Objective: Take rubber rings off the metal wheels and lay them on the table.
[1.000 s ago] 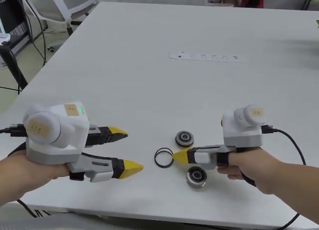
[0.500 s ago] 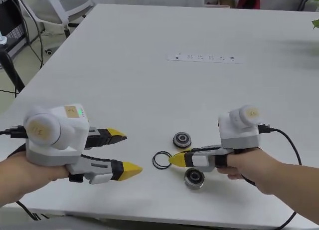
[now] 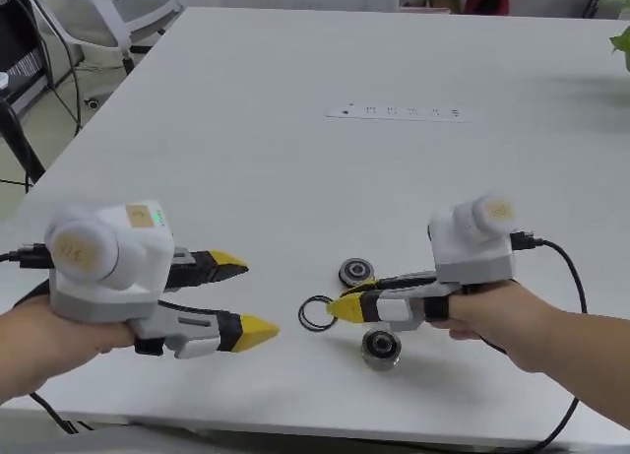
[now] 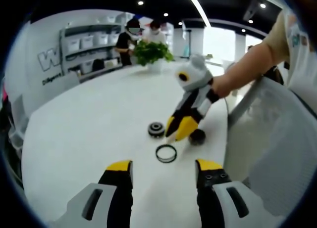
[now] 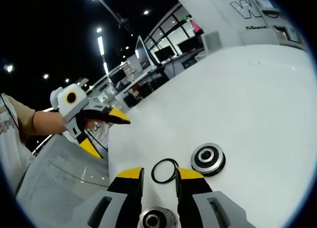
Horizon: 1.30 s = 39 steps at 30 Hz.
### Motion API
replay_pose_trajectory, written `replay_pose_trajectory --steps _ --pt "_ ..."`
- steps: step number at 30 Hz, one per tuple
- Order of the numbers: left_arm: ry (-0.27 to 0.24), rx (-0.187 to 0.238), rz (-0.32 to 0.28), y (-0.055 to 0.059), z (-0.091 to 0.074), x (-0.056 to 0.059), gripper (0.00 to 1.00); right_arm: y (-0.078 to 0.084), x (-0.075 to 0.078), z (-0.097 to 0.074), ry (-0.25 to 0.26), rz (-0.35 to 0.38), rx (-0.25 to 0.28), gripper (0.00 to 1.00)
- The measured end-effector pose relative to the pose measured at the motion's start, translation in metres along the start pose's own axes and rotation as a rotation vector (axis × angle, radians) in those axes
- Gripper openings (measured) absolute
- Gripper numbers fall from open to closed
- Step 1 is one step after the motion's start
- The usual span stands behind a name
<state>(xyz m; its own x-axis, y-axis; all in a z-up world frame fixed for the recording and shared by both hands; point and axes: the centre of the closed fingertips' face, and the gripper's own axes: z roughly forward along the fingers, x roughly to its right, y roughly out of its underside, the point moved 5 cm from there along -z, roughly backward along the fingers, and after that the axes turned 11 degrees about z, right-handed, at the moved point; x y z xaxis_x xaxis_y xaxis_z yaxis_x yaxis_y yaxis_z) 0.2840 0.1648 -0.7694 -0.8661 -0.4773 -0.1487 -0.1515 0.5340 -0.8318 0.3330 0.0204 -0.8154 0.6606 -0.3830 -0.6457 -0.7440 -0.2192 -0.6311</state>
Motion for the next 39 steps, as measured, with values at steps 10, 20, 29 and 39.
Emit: replay_pose_trajectory --steps 10,20,29,39 --pt "0.004 0.006 0.012 -0.009 0.007 -0.007 0.51 -0.013 -0.001 -0.018 0.002 -0.036 0.060 0.27" --pt "0.016 0.006 0.026 -0.017 0.022 -0.014 0.51 -0.019 0.014 -0.037 0.061 -0.117 0.098 0.35" --pt "0.017 0.010 0.028 -0.025 0.035 -0.023 0.51 -0.024 0.024 -0.045 0.107 -0.210 0.127 0.34" --pt "0.030 -0.002 0.030 -0.025 0.049 -0.029 0.50 -0.016 0.030 -0.042 0.123 -0.245 0.081 0.35"
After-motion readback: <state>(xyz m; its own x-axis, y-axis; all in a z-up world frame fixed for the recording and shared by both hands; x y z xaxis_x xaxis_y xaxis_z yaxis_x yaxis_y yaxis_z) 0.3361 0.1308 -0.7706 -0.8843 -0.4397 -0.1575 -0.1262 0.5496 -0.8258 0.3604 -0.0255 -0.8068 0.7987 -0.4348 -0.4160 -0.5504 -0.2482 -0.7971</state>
